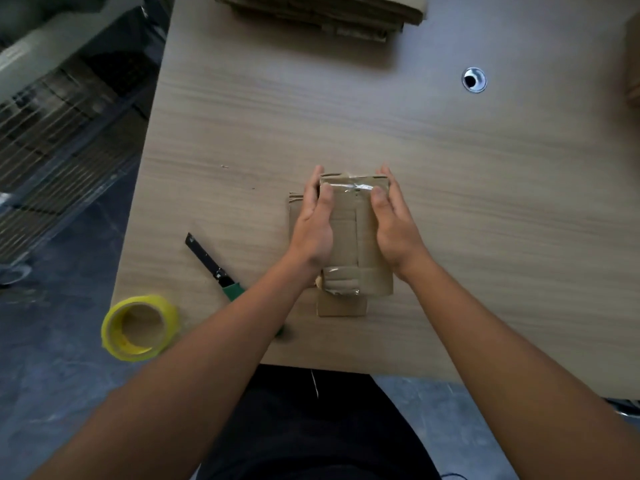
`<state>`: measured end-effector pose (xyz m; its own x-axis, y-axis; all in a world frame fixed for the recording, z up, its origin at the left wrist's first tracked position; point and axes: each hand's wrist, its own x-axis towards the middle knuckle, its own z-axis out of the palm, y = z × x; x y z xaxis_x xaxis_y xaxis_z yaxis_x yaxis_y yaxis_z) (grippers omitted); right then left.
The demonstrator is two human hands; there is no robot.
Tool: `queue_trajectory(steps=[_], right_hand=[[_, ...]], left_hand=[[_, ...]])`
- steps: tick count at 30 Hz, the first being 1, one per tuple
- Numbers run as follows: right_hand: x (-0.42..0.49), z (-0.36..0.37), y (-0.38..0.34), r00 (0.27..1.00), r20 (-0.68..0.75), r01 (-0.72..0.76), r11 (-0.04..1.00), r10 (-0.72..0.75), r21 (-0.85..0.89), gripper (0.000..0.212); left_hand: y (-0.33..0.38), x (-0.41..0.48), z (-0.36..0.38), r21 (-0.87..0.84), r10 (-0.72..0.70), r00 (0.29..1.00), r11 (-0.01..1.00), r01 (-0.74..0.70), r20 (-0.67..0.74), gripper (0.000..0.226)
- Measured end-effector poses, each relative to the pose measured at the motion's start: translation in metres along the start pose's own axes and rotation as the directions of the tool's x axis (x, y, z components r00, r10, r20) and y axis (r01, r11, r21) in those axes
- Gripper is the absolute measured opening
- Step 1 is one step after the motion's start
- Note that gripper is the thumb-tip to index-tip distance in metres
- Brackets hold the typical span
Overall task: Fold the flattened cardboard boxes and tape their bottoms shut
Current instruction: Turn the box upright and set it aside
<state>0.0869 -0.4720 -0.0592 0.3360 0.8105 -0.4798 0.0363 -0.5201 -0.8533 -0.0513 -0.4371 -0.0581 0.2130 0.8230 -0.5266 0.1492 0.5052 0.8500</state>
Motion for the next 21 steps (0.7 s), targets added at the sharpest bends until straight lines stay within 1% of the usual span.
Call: queue_trajectory(steps=[1,2,3,5,6,7,8,9,10,12,13,14,16,18,19,20,21], right_hand=[[0.002,-0.001,0.003,0.999,0.004,-0.041,0.998,0.041,0.057,0.055],[0.004,-0.001,0.005,0.998,-0.003,-0.063,0.997,0.063,0.053,0.058],[0.002,-0.001,0.002,0.998,-0.007,-0.066,0.998,0.066,0.007,0.063],[-0.001,0.001,-0.004,0.998,-0.039,-0.052,0.99,0.047,-0.129,0.076],[-0.004,0.001,-0.009,0.998,-0.056,-0.038,0.979,0.027,-0.2,0.081],[-0.008,0.001,-0.014,0.996,-0.085,-0.038,0.962,0.016,-0.271,0.08],[-0.013,0.0,-0.016,0.994,-0.108,-0.04,0.945,0.004,-0.325,0.075],[-0.019,-0.001,-0.017,0.993,-0.119,-0.057,0.938,0.017,-0.342,0.069],[-0.027,-0.001,-0.017,0.994,-0.102,-0.062,0.944,0.03,-0.324,0.064],[-0.046,-0.001,-0.014,0.997,-0.013,-0.073,0.971,0.072,-0.228,0.056],[-0.059,-0.003,-0.015,0.995,0.028,-0.087,0.984,0.092,-0.154,0.053],[-0.071,-0.008,-0.018,0.993,0.054,-0.099,0.992,0.103,-0.076,0.052],[-0.098,-0.023,-0.028,0.993,0.075,-0.09,0.995,0.087,0.039,0.058],[-0.12,-0.042,-0.035,0.996,0.079,-0.037,0.993,0.028,0.115,0.06],[-0.13,-0.051,-0.037,0.997,0.075,-0.016,0.987,0.004,0.157,0.06],[-0.139,-0.06,-0.038,0.997,0.076,-0.006,0.982,-0.008,0.191,0.059],[-0.149,-0.067,-0.038,0.997,0.078,0.0,0.977,-0.017,0.215,0.058]], left_hand=[[-0.002,0.002,0.001,-0.038,-0.001,1.0,0.999,0.002,0.009,0.043],[-0.003,0.002,0.001,-0.07,-0.012,1.0,0.997,0.013,0.018,0.039],[-0.004,0.003,0.0,-0.073,-0.005,1.0,0.997,0.005,0.011,0.037],[-0.001,0.002,-0.002,-0.015,0.016,1.0,1.0,-0.016,-0.001,0.037],[0.005,-0.002,-0.002,0.015,0.021,1.0,1.0,-0.021,-0.013,0.043],[0.006,-0.004,-0.003,0.051,0.031,0.999,0.998,-0.029,-0.032,0.052],[0.008,-0.007,-0.003,0.083,0.023,0.998,0.996,-0.019,-0.051,0.061],[0.007,-0.007,-0.004,0.115,0.008,0.998,0.993,-0.002,-0.056,0.071],[-0.001,-0.001,-0.005,0.131,-0.022,0.998,0.991,0.029,-0.058,0.083],[-0.011,0.005,-0.007,0.115,-0.077,0.996,0.99,0.082,-0.041,0.108],[-0.009,-0.002,-0.008,0.097,-0.1,0.995,0.99,0.101,-0.013,0.112],[0.002,-0.022,-0.007,0.06,-0.093,0.996,0.994,0.092,0.013,0.105],[0.029,-0.074,-0.002,0.011,-0.056,0.996,0.998,0.056,0.073,0.08],[0.036,-0.11,0.001,-0.032,0.073,0.991,0.997,-0.07,0.115,0.062],[0.035,-0.124,0.001,-0.07,0.159,0.979,0.986,-0.152,0.124,0.051],[0.035,-0.137,0.0,-0.089,0.233,0.965,0.971,-0.223,0.12,0.043],[0.032,-0.148,-0.001,-0.107,0.285,0.951,0.956,-0.274,0.117,0.04]])
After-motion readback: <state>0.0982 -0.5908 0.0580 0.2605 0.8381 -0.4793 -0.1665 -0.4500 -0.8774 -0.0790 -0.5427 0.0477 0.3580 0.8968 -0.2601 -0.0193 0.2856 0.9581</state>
